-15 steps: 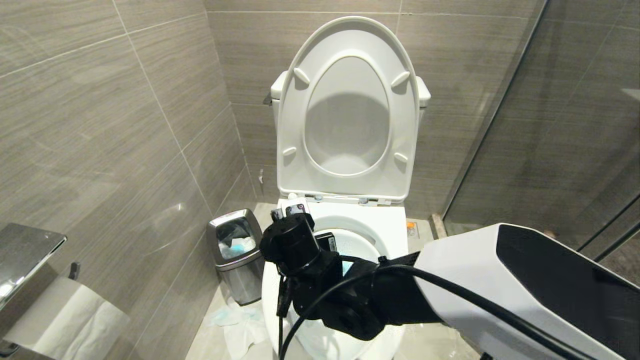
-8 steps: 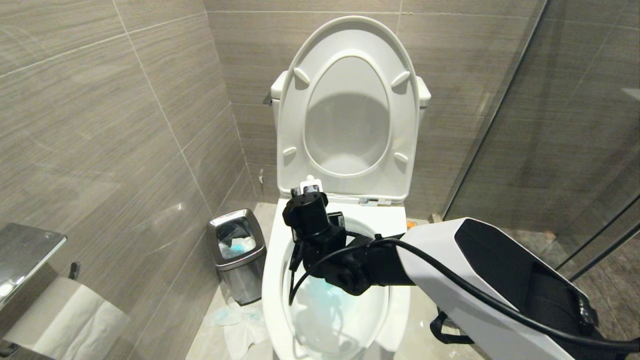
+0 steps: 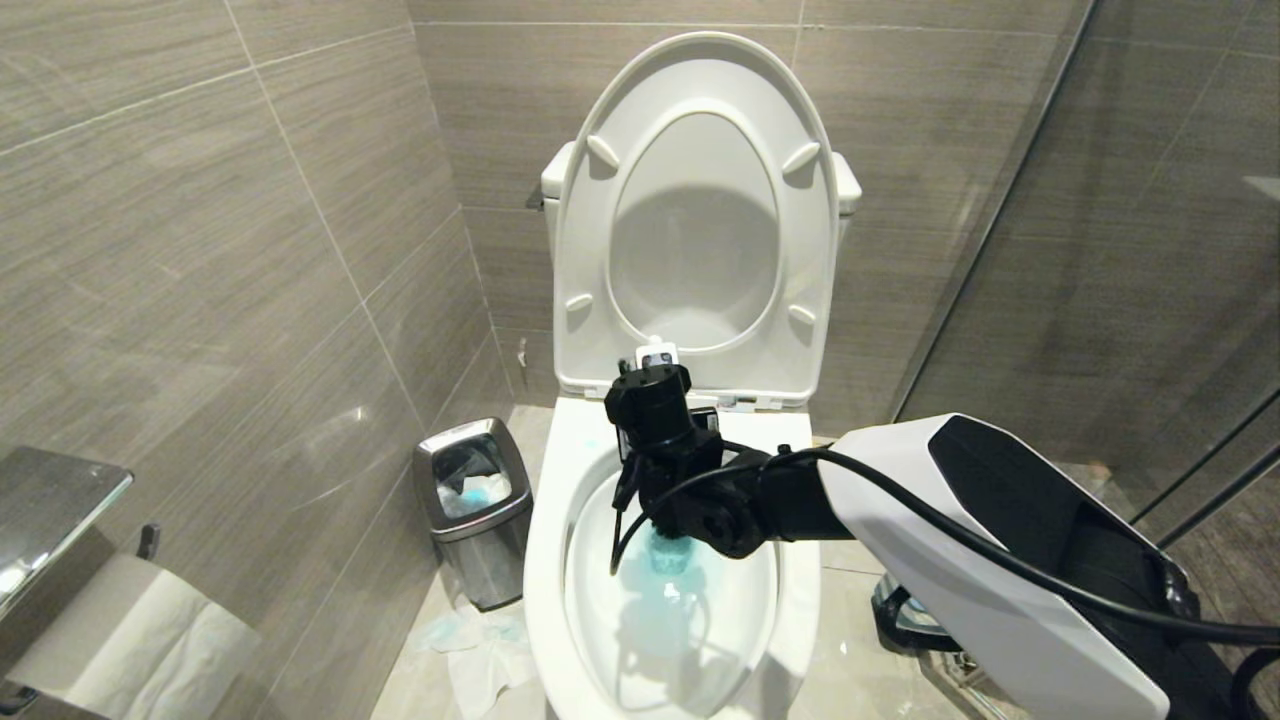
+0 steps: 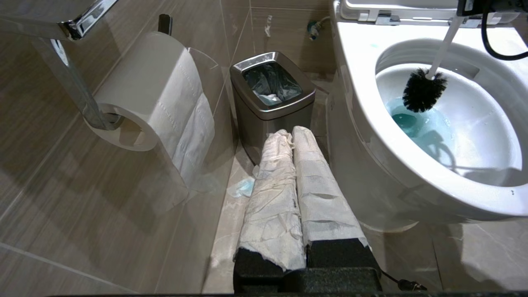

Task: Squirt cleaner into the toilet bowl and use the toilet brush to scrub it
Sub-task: Scrub the toilet bowl

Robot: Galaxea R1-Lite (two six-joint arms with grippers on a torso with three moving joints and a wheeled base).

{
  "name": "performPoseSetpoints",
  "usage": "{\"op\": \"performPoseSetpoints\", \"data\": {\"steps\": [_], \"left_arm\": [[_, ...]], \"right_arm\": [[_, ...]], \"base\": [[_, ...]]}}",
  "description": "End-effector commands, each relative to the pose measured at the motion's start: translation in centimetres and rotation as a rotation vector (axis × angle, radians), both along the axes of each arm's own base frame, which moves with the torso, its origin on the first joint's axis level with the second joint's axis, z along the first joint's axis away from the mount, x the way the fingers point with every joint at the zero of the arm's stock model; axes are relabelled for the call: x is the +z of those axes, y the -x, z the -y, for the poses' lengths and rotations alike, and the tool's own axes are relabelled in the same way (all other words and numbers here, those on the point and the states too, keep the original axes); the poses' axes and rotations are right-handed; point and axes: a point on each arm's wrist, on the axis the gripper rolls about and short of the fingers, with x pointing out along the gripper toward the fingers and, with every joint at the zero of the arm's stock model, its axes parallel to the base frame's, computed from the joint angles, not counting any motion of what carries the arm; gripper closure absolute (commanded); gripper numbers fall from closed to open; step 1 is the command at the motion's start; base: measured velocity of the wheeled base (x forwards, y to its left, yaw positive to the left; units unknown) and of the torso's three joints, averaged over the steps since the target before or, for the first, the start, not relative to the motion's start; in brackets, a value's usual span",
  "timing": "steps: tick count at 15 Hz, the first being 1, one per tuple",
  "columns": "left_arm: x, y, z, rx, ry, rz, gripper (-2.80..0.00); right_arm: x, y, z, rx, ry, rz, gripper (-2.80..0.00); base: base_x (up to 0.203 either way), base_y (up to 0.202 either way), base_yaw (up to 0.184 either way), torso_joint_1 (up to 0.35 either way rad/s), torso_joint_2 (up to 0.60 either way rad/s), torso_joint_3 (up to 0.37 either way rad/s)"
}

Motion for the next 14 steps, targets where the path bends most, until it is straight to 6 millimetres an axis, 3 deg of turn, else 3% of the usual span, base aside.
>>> {"op": "performPoseSetpoints", "data": {"steps": [1, 9, 12, 14], "left_arm": [[0.0, 0.0, 0.0, 0.0, 0.001, -0.001, 0.0], [0.0, 0.0, 0.0, 0.0, 0.001, -0.001, 0.0], [0.0, 0.0, 0.0, 0.0, 0.001, -0.001, 0.0], [0.0, 0.0, 0.0, 0.0, -0.001, -0.001, 0.0]], "right_arm": [[-0.7, 0.0, -0.1, -0.004, 0.008, -0.007, 0.0], [-8.2, -0.7, -0.7, -0.008, 0.083, -0.102, 0.0], [-7.5, -0.7, -0.8, 0.004, 0.067, -0.092, 0.0], [-4.8, -0.5, -0.7, 0.005, 0.034, -0.06, 0.0]], "base": [[0.0, 0.0, 0.0, 0.0, 0.0, 0.0], [0.0, 0.0, 0.0, 0.0, 0.0, 0.0], [0.0, 0.0, 0.0, 0.0, 0.0, 0.0], [0.0, 0.0, 0.0, 0.0, 0.0, 0.0]]}}
